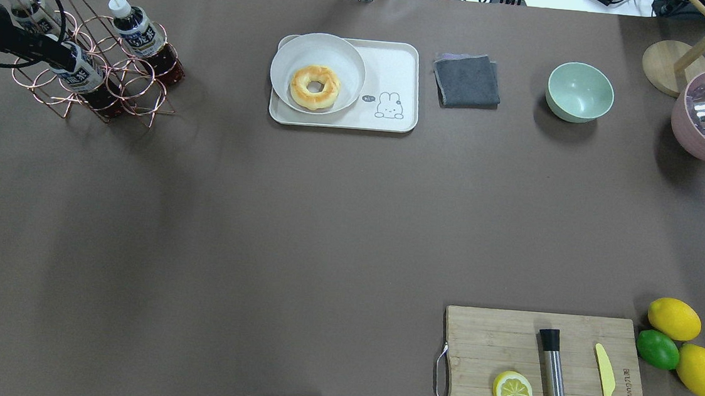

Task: Place tea on tray
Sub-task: 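Reach the left gripper down to a tea bottle in the copper rack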

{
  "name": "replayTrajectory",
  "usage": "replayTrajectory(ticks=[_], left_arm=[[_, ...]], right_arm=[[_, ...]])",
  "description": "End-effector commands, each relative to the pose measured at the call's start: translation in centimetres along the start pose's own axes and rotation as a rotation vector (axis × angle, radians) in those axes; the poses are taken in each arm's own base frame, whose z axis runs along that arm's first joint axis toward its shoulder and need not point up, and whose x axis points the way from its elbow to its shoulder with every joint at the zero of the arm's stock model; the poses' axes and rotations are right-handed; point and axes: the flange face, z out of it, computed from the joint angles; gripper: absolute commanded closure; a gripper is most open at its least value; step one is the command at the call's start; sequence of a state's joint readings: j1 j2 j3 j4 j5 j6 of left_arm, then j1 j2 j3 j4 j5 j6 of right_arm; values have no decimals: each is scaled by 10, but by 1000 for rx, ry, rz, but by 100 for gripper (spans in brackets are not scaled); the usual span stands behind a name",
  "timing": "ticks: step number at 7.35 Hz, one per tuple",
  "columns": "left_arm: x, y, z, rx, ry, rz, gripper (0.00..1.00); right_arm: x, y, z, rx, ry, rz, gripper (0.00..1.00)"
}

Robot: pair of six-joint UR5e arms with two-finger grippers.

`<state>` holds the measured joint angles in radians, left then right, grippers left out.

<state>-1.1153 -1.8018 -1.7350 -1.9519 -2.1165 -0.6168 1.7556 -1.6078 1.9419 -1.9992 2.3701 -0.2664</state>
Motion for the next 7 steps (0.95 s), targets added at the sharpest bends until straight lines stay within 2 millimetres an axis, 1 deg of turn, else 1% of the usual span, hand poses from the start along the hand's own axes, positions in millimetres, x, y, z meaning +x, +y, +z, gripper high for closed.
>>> replayTrajectory(ticks=[1,4,5,7], left_arm=[[-1,-2,2,-3,1,11,25],[-3,-9,-3,6,0,16,25],[-11,-11,-3,6,-8,29,25],[-12,-12,-2,6,-8,22,41]], right_arm=[[-1,0,0,2,1,2,0],[-1,1,-1,3,2,6,0],[-1,1,-1,2,5,4,0],[-1,2,0,1,5,6,0]])
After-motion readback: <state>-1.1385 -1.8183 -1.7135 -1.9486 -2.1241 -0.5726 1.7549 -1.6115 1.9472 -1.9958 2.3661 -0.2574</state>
